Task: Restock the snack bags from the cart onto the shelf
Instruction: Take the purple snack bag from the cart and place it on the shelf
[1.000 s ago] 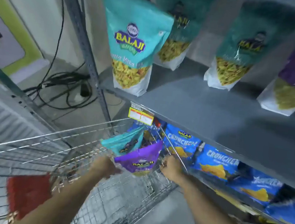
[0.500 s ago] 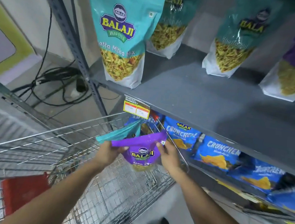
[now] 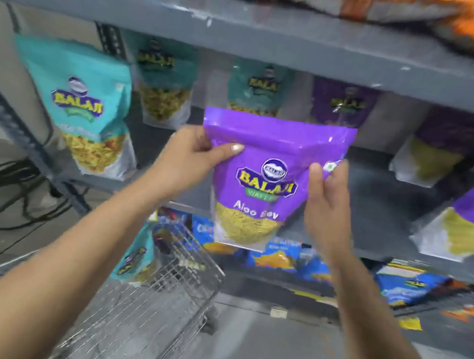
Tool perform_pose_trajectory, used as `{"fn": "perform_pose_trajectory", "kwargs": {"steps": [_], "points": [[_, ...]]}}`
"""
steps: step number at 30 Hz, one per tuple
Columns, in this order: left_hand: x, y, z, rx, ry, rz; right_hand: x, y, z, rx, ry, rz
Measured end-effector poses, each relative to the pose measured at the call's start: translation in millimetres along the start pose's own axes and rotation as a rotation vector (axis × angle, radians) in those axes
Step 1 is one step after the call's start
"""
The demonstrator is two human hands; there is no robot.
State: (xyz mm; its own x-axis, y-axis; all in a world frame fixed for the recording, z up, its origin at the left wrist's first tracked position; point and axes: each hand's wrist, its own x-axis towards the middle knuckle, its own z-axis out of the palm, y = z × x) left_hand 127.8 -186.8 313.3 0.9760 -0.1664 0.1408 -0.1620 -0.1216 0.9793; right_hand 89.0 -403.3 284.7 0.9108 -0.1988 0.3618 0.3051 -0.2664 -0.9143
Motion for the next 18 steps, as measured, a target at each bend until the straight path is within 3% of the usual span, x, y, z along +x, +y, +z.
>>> {"fn": "perform_pose_trajectory", "kwargs": {"steps": [5,10,18], "points": [[60.5,21.7,78.2,-0.031,-0.012,0.051,66.4,11.9,-80.3,-0.122,0.036,-0.032],[107.5,20.6,148.2,0.058,0.037,-0.002,114.8,42.5,-140.9,-0.266,0.143,0.109],[163.7,-10.2,201.1,0.191,0.045,-0.04,145.2,83.8,-172.8,-0.295,0.211,0.118]]}}
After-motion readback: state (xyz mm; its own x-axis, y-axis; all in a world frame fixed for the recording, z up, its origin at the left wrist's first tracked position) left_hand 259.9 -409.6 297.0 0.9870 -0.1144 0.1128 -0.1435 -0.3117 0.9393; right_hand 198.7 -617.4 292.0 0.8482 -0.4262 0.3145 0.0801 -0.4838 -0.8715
